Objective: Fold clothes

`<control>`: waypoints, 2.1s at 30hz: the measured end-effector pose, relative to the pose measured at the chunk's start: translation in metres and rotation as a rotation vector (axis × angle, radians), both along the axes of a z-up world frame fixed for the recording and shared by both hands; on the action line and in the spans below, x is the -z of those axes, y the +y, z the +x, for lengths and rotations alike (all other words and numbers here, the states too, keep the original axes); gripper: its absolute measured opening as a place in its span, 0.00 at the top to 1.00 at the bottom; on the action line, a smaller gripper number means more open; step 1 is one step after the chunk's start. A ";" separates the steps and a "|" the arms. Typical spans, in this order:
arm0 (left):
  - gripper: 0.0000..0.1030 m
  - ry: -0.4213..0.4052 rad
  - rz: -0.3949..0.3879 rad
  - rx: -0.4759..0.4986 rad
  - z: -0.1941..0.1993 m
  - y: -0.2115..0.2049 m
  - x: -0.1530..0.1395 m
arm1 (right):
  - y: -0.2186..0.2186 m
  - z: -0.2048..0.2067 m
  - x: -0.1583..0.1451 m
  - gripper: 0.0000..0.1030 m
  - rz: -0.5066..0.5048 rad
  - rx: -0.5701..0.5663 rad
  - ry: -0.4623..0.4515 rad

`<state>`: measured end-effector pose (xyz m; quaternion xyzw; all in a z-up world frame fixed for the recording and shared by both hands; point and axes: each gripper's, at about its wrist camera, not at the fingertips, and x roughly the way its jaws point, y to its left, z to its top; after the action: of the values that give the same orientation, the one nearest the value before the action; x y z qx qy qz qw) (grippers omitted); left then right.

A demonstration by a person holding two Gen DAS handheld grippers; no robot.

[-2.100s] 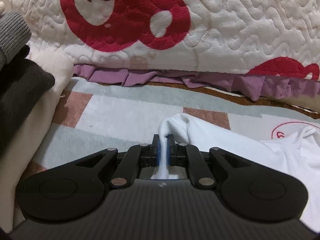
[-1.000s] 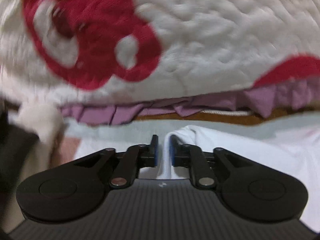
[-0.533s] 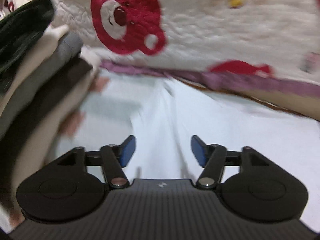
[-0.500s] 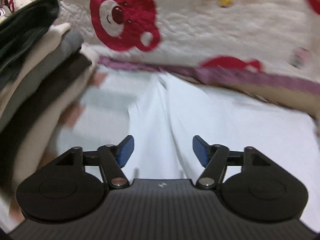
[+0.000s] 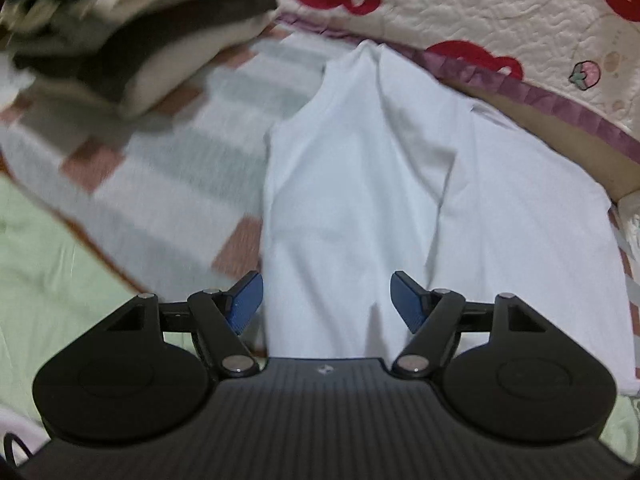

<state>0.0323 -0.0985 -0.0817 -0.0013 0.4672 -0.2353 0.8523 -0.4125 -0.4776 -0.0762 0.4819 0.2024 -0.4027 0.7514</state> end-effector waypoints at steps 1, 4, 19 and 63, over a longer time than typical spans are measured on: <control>0.32 0.004 0.006 -0.011 -0.002 0.004 0.005 | 0.000 0.004 0.001 0.39 0.011 -0.004 -0.007; 0.32 0.020 0.017 -0.045 0.002 0.018 0.008 | 0.001 0.019 0.011 0.38 0.007 0.017 0.043; 0.32 0.247 -0.173 -0.123 0.039 0.081 0.014 | 0.035 0.041 0.022 0.88 -0.406 -0.113 0.387; 0.95 -0.047 -0.154 0.322 0.074 0.003 0.001 | 0.204 0.243 0.027 0.55 0.000 -1.093 -0.002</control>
<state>0.1066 -0.0950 -0.0831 0.0137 0.4221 -0.4037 0.8116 -0.1698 -0.2732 -0.1032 0.3069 0.4227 0.0473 0.8514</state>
